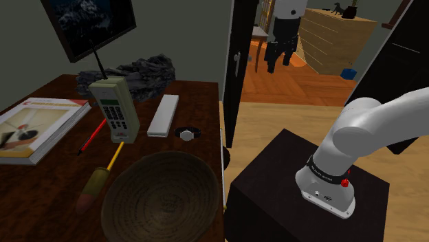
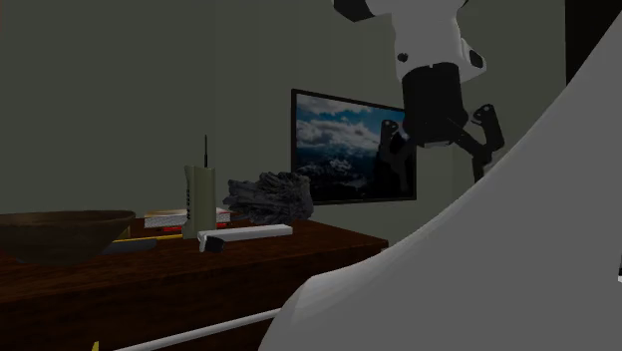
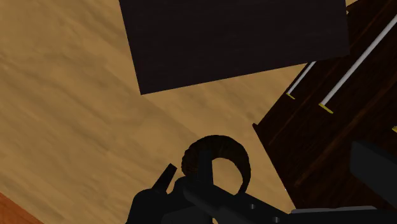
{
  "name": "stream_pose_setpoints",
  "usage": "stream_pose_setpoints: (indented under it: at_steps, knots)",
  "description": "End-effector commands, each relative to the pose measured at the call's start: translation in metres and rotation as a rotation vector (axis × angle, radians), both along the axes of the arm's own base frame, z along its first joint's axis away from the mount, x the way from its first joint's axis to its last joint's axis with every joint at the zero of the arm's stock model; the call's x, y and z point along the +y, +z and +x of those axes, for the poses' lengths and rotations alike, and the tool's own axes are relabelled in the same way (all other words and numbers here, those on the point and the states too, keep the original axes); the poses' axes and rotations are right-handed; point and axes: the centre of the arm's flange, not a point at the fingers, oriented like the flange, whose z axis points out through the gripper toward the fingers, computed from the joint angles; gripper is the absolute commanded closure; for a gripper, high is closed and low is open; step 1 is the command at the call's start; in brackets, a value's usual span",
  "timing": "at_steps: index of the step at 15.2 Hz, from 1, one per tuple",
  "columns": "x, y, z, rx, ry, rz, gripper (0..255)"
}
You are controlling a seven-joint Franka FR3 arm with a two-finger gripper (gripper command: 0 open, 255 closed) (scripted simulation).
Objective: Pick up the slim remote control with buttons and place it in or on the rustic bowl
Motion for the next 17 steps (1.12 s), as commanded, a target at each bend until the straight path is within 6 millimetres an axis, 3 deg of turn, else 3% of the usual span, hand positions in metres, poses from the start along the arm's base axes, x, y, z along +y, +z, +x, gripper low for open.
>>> stream_pose_setpoints:
  at_steps: [1,9,17]
  knots:
    - [0.000,0.000,0.000,0.000,0.000,0.000,0]
    - [0.098,-0.019,0.024,-0.025,-0.127,0.006,0]
    - [0.192,-0.037,0.060,-0.051,-0.253,0.012,0]
